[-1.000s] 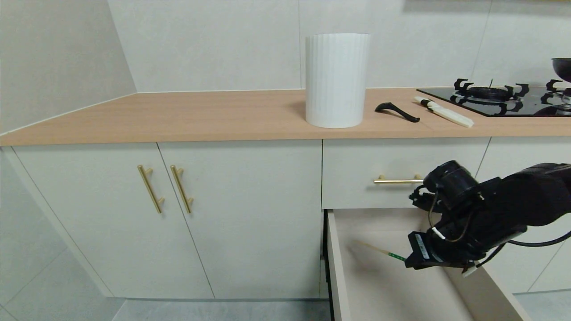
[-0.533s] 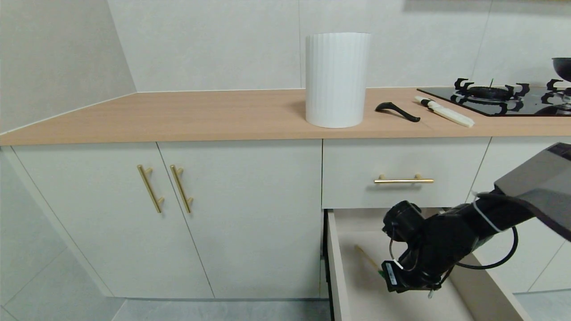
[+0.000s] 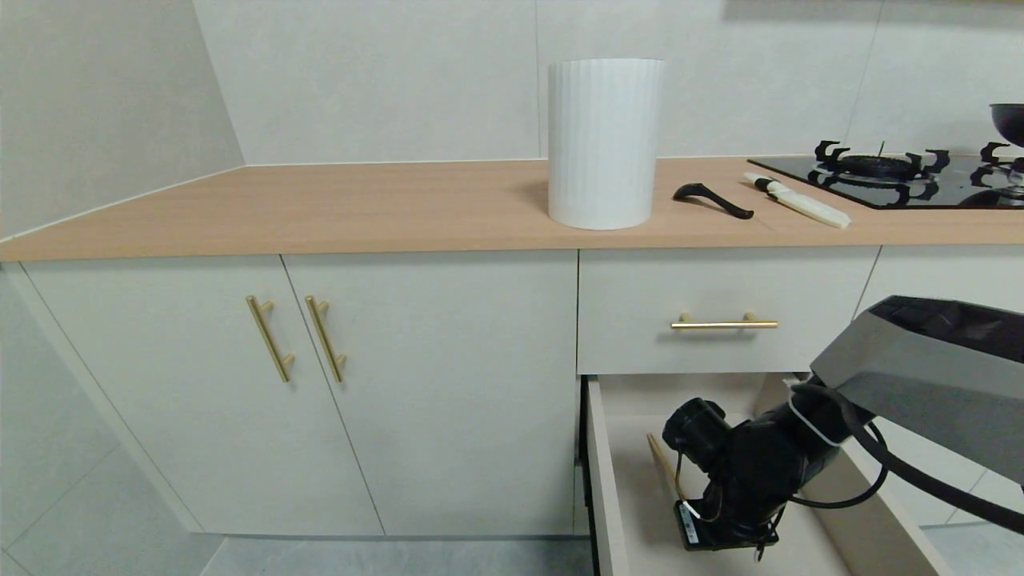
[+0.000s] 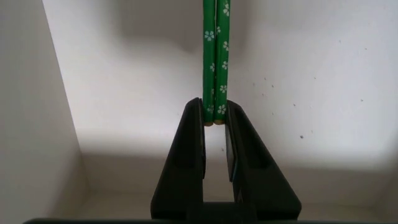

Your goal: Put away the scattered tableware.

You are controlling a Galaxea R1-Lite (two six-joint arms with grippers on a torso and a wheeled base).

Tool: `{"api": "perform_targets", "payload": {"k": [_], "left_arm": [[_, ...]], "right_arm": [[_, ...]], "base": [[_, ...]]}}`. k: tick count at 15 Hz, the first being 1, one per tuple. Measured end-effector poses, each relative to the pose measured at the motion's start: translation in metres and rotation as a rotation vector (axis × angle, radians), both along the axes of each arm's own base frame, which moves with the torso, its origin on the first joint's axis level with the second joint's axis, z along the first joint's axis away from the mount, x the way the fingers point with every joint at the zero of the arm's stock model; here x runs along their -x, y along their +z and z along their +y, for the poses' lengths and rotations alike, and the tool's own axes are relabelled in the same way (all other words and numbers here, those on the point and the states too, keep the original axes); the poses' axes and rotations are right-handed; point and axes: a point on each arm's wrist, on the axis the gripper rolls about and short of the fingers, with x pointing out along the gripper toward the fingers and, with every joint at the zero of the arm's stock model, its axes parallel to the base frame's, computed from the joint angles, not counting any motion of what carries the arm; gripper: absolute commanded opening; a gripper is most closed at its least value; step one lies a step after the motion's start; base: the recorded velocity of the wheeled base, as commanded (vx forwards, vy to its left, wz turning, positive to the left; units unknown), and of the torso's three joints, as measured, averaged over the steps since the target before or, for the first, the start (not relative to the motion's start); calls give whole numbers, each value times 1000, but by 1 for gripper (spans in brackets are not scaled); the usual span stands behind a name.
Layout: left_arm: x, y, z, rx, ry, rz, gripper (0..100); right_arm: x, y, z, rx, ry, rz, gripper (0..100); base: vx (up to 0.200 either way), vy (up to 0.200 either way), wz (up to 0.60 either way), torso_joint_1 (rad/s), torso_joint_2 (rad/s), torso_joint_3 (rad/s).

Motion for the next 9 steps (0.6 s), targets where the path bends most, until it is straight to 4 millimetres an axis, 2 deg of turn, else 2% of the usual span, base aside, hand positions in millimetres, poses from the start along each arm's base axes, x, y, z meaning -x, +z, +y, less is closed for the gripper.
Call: {"api": "perform_targets", "payload": {"k": [1, 2, 9], "left_arm": [[0, 0, 0, 0, -1, 0, 100], [0, 0, 0, 0, -1, 0, 100], [0, 0, 0, 0, -1, 0, 100]], "right_arm": [[0, -1, 0, 1, -2, 2, 0], [0, -2, 0, 2, -3, 5, 100], [1, -4, 0, 6, -3, 9, 100]], "base": [[0, 0, 0, 0, 0, 0], [0, 0, 0, 0, 0, 0], [0, 0, 0, 0, 0, 0]]}}
